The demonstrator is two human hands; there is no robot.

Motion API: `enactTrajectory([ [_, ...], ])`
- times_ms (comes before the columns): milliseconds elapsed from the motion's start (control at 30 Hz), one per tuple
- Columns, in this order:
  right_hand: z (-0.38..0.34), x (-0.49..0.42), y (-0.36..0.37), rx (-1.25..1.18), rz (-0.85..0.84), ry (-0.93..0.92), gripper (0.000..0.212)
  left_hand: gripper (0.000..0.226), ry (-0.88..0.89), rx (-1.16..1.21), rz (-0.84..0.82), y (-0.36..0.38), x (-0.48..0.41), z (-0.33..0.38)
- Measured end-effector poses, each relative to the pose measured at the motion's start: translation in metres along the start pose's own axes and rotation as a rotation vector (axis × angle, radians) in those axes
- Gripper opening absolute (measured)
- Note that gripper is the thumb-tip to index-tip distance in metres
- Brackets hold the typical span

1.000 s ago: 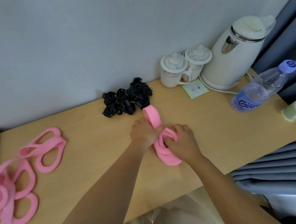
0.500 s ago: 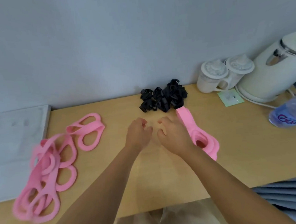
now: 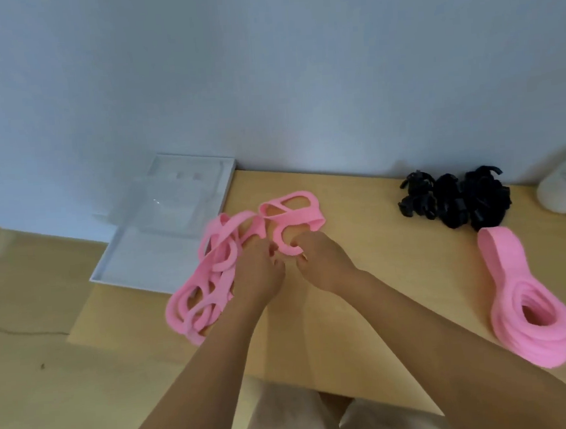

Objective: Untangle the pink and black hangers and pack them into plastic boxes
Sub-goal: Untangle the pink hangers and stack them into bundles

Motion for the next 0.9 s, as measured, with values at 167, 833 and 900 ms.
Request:
enactTrajectory([
  [167, -0.007, -0.024, 0.028, -0.047, -0.009, 0.122, 0.028, 0.01, -0.074, -0.04, -0.011, -0.005, 0.005, -0.033],
  [833, -0.015, -0.036, 0.05, 0.271, 0.171, 0.188, 0.03, 0.031, 0.096, -0.353, -0.06, -0.009, -0.011, -0.044],
  [900, -0.019, -0.036, 0.035, 0.302, 0.252, 0.152, 0.028, 0.032, 0.175, -0.327, 0.014, -0.015, -0.014, -0.04],
])
Point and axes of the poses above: each hand's wrist, its own x-axis away from the middle knuckle, its own y-axis out of the palm, z = x × y, the point moved 2 cm from there along -x, towards the middle knuckle, and after that the axes turned 7 degrees about z, right-handed, at the moved point
